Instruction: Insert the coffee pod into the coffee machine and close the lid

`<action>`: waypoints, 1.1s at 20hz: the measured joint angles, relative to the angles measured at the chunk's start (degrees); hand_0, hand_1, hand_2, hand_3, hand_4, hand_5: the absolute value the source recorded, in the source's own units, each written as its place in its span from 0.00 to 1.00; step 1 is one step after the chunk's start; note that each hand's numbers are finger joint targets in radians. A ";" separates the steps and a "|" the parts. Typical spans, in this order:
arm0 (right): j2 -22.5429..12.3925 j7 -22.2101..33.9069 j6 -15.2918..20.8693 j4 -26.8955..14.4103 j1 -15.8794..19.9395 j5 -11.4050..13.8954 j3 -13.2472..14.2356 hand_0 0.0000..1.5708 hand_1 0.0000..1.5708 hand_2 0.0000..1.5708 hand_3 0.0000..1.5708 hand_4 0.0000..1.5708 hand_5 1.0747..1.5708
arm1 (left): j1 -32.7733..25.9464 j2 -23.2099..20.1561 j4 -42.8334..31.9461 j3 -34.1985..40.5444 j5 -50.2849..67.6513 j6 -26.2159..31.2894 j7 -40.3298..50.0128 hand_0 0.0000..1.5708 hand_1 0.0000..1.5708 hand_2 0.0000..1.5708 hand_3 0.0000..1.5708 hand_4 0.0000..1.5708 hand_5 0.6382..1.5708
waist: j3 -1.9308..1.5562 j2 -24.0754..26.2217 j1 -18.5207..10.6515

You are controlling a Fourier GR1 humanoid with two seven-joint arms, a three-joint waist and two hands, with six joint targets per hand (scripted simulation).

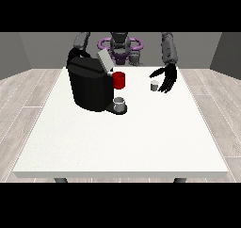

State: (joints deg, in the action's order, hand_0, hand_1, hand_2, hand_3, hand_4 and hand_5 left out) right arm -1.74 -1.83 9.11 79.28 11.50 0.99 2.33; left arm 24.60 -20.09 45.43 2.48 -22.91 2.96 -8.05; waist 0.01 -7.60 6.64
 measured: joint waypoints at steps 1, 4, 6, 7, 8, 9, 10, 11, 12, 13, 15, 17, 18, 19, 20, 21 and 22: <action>0.17 0.04 0.18 0.11 0.35 0.20 -0.23 0.00 0.00 0.00 0.00 0.30 1.00 | 0.39 0.18 -0.88 -0.26 -0.90 -0.96 -0.74 0.34 0.34 0.44 0.28 0.00 1.00 | 0.00 -0.61 0.26; 0.09 0.03 0.48 -0.84 0.53 0.11 0.23 0.00 0.00 0.00 0.00 0.34 1.00 | 0.99 0.20 -2.30 -1.24 -3.34 -1.98 -1.65 0.41 0.41 0.50 0.34 0.00 1.00 | -0.05 -0.22 -0.13; -0.37 -0.08 -0.01 -0.94 0.69 -0.11 0.45 0.00 0.00 0.00 0.00 0.31 1.00 | 1.75 -0.16 -3.30 -1.45 -5.00 -3.61 -2.31 0.44 0.44 0.53 0.38 0.00 1.00 | -0.09 -0.46 0.22; -0.30 -0.17 -0.04 -1.13 0.77 -0.12 0.39 0.00 0.00 0.00 0.00 0.33 1.00 | 1.98 0.35 -3.77 -1.46 -5.72 -5.07 -2.45 0.46 0.46 0.54 0.39 0.10 1.00 | -0.14 -0.48 0.20; -0.41 -0.53 -0.12 -1.49 0.99 -0.29 0.67 0.00 0.00 0.00 0.00 0.33 1.00 | 2.74 0.24 -4.09 -1.24 -6.20 -5.92 -2.60 0.46 0.46 0.55 0.41 0.15 1.00 | -0.13 -0.76 0.27; -0.45 -1.08 -0.17 -2.21 1.32 -0.63 1.13 0.00 0.00 0.00 0.00 0.33 1.00 | 3.26 0.83 -4.18 -1.46 -6.89 -6.95 -2.44 0.44 0.44 0.54 0.41 0.18 1.00 | -0.11 -0.87 0.13; -0.01 -0.50 0.61 -1.59 1.18 -0.53 0.16 0.00 0.00 0.00 0.00 0.32 1.00 | 3.30 1.04 -5.01 -1.30 -7.32 -8.09 -3.38 0.49 0.49 0.58 0.44 0.22 1.00 | -0.10 -0.81 0.24; 0.25 -0.57 0.86 -1.31 0.95 -0.47 -0.03 0.00 0.00 0.00 0.00 0.31 1.00 | 3.72 1.00 -5.91 -0.86 -7.55 -8.89 -4.18 0.53 0.53 0.62 0.47 0.25 1.00 | -0.09 -0.91 0.44; -0.44 -0.38 0.15 -1.69 1.11 -1.34 0.88 0.00 0.00 0.00 0.00 0.32 1.00 | 3.66 1.50 -5.96 -1.10 -8.03 -9.37 -4.05 0.52 0.52 0.62 0.47 0.25 1.00 | -0.09 -0.38 0.19; -0.08 -0.95 0.14 -1.76 0.93 -1.46 0.73 0.00 0.00 0.00 0.00 0.33 1.00 | 3.96 1.60 -6.61 -0.93 -8.42 -10.08 -4.52 0.53 0.53 0.62 0.48 0.24 1.00 | -0.07 -0.48 0.27; -0.33 -1.81 -0.77 -1.52 1.39 -2.04 0.82 0.00 0.00 0.00 0.00 0.33 1.00 | 5.16 1.27 -7.84 -0.24 -9.24 -12.45 -5.32 0.62 0.62 0.69 0.55 0.21 1.00 | -0.19 -1.91 1.09; 0.05 -1.59 -0.20 -1.61 1.56 -1.98 0.60 0.00 0.00 0.00 0.00 0.31 1.00 | 5.96 1.01 -8.59 -0.68 -10.62 -12.98 -5.16 0.59 0.59 0.66 0.52 0.18 1.00 | -0.21 -1.57 1.05; -0.10 -1.28 -0.33 -1.40 1.25 -2.01 0.56 0.00 0.00 0.00 0.00 0.27 1.00 | 6.05 0.83 -9.18 -0.88 -11.20 -13.06 -5.31 0.57 0.57 0.64 0.49 0.20 1.00 | -0.19 -1.44 1.31; 0.05 -1.78 -0.59 -1.61 0.52 -2.09 0.40 0.00 0.00 0.00 0.00 0.27 1.00 | 5.81 0.91 -9.37 -1.41 -11.91 -13.05 -5.42 0.62 0.62 0.67 0.51 0.20 1.00 | -0.18 -0.96 1.22; -0.09 -1.69 -0.75 -1.79 0.73 -2.26 0.56 0.00 0.00 0.00 0.00 0.26 1.00 | 6.21 0.91 -9.73 -1.76 -12.65 -13.06 -4.99 0.65 0.65 0.71 0.57 0.18 1.00 | -0.18 -0.91 1.22; 0.27 -2.22 -0.25 -1.86 0.44 -2.04 0.09 0.00 0.00 0.00 0.00 0.25 1.00 | 6.54 0.80 -10.17 -1.82 -13.05 -13.13 -5.28 0.71 0.71 0.75 0.61 0.18 1.00 | -0.17 -1.12 1.26; 0.36 -3.18 0.08 -2.65 1.12 -2.11 0.56 0.00 0.00 0.00 0.00 0.27 1.00 | 7.40 0.61 -10.24 -1.80 -13.35 -13.08 -5.29 0.75 0.75 0.82 0.75 0.26 1.00 | -0.18 -1.86 1.03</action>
State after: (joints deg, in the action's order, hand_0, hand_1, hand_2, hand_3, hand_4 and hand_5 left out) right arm -1.38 -5.02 9.19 76.63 12.62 -1.12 2.89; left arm 32.00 -19.48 35.19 0.68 -36.27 -10.11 -13.34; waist -0.17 -9.46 7.67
